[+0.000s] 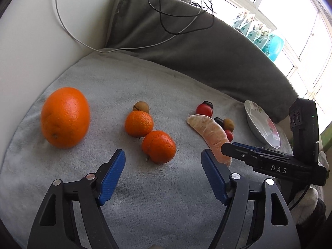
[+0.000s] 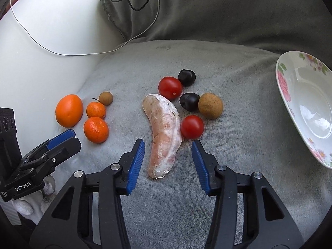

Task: Organize fruits
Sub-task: 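Move the right gripper to the peeled mandarin segment and close on it, then carry the segment to the plate with the right gripper while the left grasps a mandarin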

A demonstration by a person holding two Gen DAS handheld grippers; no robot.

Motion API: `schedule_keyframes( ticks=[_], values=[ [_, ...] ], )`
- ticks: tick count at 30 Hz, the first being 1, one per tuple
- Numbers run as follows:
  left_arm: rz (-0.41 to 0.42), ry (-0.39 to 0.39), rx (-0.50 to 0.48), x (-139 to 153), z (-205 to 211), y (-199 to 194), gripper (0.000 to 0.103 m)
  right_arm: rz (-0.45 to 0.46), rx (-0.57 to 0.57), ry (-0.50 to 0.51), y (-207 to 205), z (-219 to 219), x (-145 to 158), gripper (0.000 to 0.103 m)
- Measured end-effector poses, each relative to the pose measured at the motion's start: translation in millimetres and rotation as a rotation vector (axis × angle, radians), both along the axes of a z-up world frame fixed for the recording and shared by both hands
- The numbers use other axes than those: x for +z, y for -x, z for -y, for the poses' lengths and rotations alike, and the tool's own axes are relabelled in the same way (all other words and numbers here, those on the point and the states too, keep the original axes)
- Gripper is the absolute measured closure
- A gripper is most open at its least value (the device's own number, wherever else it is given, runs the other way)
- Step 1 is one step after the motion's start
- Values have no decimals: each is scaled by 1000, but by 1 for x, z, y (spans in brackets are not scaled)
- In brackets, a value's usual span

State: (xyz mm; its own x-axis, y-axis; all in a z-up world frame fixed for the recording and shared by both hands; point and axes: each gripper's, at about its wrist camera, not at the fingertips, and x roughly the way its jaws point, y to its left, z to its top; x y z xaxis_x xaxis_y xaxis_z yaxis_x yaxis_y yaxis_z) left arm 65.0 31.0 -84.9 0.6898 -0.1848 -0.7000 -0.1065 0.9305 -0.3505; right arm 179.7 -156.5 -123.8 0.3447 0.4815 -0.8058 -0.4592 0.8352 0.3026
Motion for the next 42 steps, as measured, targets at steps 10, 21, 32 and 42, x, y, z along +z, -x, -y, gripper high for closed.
schedule_keyframes(
  ticks=[10,21,32,42],
  values=[
    [-46,37,-11,-12,-3,-13,37,-16,-2,6,-6,-10,-5,54],
    [-74,38,-8,-20,-3,-22,39,4,-14,43,-10,-22,-7,63],
    [-64,43,-11,-21,1,-19,64,11,-31,23,-7,-14,-10,72],
    [-46,44,-13,-17,1,-14,64,15,-33,-27,3,-4,-7,74]
  ],
)
